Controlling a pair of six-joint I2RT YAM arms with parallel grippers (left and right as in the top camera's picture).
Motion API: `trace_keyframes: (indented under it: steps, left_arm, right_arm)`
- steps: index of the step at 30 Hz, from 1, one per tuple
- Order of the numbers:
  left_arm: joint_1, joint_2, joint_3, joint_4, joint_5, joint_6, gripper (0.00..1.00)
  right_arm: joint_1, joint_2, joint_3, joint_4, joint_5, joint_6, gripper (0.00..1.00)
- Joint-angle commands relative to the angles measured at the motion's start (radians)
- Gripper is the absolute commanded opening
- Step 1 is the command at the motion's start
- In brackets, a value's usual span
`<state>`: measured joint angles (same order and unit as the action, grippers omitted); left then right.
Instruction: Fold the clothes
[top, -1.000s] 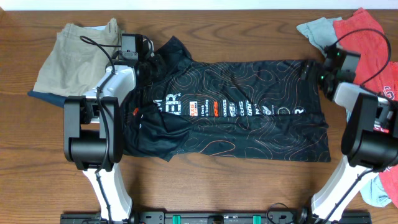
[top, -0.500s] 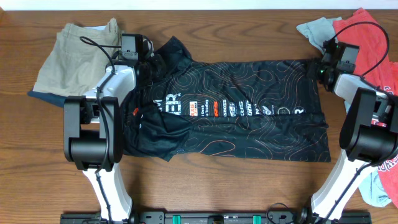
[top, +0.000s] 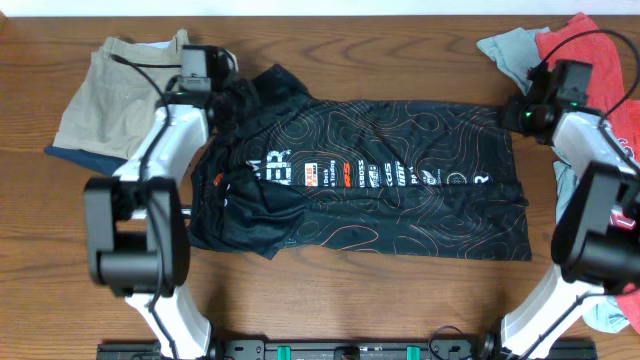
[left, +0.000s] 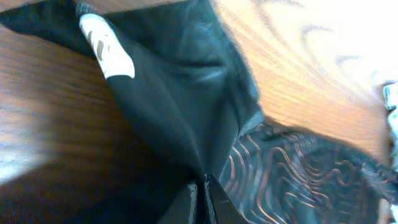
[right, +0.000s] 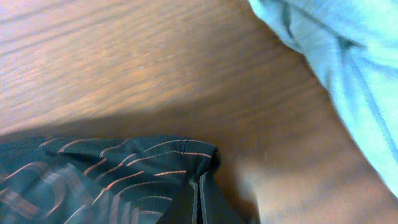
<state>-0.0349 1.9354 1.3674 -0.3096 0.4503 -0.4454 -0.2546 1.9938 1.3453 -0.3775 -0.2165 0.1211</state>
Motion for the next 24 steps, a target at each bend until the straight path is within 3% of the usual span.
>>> trace_keyframes:
  steps: [1,12,24]
  left_arm:
    - [0.029,-0.072,0.001,-0.068,0.009,0.003,0.06]
    - [0.127,-0.146,0.001,-0.504,0.009,0.162,0.06]
    - [0.177,-0.191,0.001,-0.61,0.01,0.246,0.06]
  right_arm:
    - [-0.013,-0.106,0.031,-0.091,0.003,-0.003,0.01]
    - [-0.014,-0.24,0.031,-0.495,0.135,-0.003,0.01]
    - [-0.028,-0.24,0.031,-0.711,0.378,0.021,0.01]
